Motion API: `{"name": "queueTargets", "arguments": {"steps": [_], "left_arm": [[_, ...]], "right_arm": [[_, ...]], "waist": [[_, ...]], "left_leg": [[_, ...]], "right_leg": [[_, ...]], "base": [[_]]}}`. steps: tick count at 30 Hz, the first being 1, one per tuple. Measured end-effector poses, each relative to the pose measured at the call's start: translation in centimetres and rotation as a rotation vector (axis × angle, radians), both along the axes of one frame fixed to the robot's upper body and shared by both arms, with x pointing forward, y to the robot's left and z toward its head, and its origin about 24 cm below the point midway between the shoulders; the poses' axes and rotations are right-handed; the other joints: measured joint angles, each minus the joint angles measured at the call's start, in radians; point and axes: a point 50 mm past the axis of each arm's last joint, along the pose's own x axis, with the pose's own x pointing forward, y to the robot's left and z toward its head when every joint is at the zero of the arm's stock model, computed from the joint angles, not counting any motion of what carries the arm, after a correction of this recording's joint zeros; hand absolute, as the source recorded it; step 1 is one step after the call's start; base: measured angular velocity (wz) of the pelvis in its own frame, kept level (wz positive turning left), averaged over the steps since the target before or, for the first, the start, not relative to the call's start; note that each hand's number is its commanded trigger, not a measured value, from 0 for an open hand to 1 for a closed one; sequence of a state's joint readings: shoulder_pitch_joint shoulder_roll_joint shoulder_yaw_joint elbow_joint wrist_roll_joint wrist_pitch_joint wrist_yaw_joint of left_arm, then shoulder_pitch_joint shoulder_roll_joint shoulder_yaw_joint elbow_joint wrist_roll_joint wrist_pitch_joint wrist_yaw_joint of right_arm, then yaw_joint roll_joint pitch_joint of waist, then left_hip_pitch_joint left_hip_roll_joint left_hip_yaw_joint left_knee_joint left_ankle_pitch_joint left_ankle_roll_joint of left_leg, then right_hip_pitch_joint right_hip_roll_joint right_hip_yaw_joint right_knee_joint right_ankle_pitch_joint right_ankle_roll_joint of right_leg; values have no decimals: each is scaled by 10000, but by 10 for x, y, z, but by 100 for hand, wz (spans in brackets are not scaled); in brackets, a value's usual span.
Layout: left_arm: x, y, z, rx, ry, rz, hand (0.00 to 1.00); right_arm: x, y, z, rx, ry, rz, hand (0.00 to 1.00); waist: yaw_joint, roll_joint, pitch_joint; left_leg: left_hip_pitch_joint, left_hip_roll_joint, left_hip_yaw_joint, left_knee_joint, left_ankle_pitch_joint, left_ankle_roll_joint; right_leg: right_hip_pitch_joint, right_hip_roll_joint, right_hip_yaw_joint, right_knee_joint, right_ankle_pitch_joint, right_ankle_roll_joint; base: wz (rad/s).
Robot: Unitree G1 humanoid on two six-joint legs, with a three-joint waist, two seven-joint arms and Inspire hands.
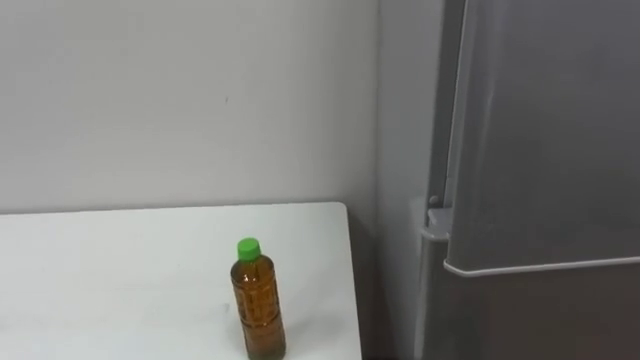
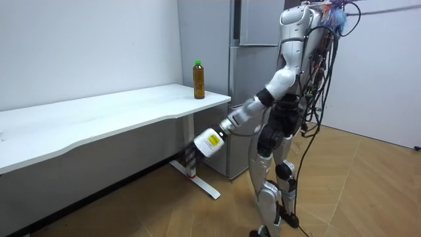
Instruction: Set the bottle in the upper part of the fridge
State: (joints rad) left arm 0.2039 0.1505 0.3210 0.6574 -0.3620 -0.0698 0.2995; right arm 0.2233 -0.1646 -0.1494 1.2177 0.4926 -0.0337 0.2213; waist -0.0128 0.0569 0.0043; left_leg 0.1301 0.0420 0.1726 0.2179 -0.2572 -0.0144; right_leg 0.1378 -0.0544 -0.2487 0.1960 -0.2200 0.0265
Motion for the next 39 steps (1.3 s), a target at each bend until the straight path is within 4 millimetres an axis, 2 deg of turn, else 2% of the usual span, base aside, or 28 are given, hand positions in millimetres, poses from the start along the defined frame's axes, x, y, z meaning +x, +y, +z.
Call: {"name": "queueTargets", "arguments": {"steps": [1, 6, 7, 8, 11, 15, 20, 23, 27, 32, 39], "left_arm": [[10, 2, 9, 272, -493, 18, 0], [44, 10, 49, 1244, -2541, 150, 0], [53, 10, 66, 1607, -3220, 163, 0], [61, 11, 84, 2071, -3936, 113, 0], [70, 15, 114, 3062, -4969, -85, 0], [78, 16, 140, 3593, -5976, -319, 0], [87, 5, 186, 4394, -7857, -814, 0], [94, -2, 206, 4628, -8731, -1194, 0], [103, -12, 213, 4453, -9192, -1847, 0], [119, -43, 208, 3409, -9422, -3808, 0], [134, -77, 220, 2756, -10198, -5757, 0]], "right_arm": [[0, 0, 0, -41, -15, 107, 0], [1, 1, 0, -69, -102, 95, 0], [1, 3, 0, -15, -103, 88, 0], [2, 5, -1, 23, -81, 159, 0], [4, 5, -1, 9, -52, 448, 0], [2, 7, -1, 117, -43, 300, 0], [0, 6, -1, 153, -39, 124, 0], [2, 7, -2, 214, -114, 137, 0], [5, 10, -2, 360, -229, 75, 0], [10, 15, -3, 460, -292, 261, 0], [22, 16, -3, 471, -457, 763, 0]], "waist": [[37, 71, -44], [181, 26, -52], [180, -36, -62], [218, -106, -30], [165, -172, -16], [137, -194, -20], [6, -168, -20], [-133, -203, 2], [-362, -254, 45], [-512, -344, 98], [-963, -322, 79]], "left_leg": [[11, 0, -12, 4, 0, 0], [56, 2, 6, 30, 0, 0], [30, 5, -14, 53, 0, 0], [8, 6, -38, 46, 0, 0], [1, -10, -43, 46, 0, 2], [-36, -19, -104, 37, -2, 5], [-16, -9, -127, 48, 0, 2], [-9, -10, -134, 40, 0, 2], [2, -10, -133, 22, 0, 1], [-34, -11, -120, 44, 0, 1], [-176, -3, -103, 64, 2, 3]], "right_leg": [[-14, -5, 6, 58, -2, 3], [12, -13, 12, 71, -6, 6], [4, -10, 12, 62, -7, 3], [-11, -6, 5, 63, -8, 0], [21, -17, 10, 62, -6, -1], [40, -1, 6, -19, -4, -1], [69, 18, -14, -80, 10, -4], [65, 17, -12, -86, 10, -4], [69, 16, -14, -83, 8, -2], [39, 18, 30, -101, 11, -3], [-15, 40, 140, -67, 24, -16]], "base": [[0], [-2], [4], [0], [0], [2], [1], [-1], [0], [0], [-1]]}}
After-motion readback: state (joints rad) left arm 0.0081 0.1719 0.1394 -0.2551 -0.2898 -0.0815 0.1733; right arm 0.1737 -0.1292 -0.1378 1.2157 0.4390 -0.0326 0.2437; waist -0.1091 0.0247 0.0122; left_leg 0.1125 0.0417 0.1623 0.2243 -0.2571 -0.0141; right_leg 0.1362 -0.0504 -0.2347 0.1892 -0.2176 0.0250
